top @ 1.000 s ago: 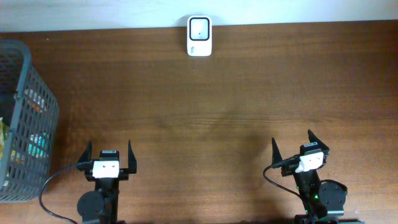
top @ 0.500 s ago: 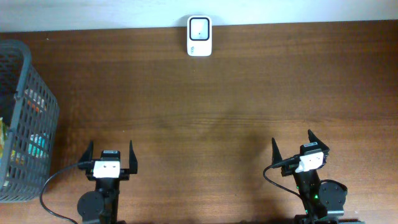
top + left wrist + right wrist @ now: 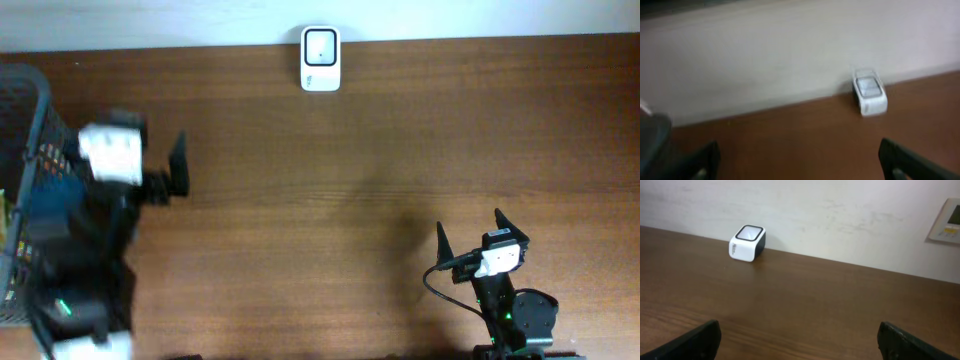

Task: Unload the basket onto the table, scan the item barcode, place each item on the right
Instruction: 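Reach the left gripper into the grey basket and grasp a snack bag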

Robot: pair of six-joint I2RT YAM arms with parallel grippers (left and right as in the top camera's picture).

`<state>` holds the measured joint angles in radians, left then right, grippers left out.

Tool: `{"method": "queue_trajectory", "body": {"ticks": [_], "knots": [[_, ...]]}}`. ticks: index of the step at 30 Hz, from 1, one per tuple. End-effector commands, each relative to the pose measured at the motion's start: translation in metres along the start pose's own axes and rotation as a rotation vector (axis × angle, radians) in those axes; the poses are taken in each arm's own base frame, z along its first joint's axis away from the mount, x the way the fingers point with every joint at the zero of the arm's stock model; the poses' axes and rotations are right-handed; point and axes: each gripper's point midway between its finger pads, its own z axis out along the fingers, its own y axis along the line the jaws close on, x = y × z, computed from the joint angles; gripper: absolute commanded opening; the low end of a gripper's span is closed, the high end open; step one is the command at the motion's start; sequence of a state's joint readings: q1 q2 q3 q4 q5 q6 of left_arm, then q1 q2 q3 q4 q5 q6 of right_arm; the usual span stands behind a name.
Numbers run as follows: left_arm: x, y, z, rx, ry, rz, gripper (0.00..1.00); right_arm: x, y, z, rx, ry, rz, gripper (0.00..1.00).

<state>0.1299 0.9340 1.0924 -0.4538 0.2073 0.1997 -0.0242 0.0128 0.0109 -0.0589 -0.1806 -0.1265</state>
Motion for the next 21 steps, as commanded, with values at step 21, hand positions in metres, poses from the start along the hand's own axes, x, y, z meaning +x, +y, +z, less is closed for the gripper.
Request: {"method": "queue_trajectory", "body": {"ticks": [21], "knots": [[0.074, 0.292, -0.055, -0.918, 0.468, -0.663, 0.99, 0.002, 0.002, 0.000, -0.005, 0.001, 0.009, 0.99]]}}
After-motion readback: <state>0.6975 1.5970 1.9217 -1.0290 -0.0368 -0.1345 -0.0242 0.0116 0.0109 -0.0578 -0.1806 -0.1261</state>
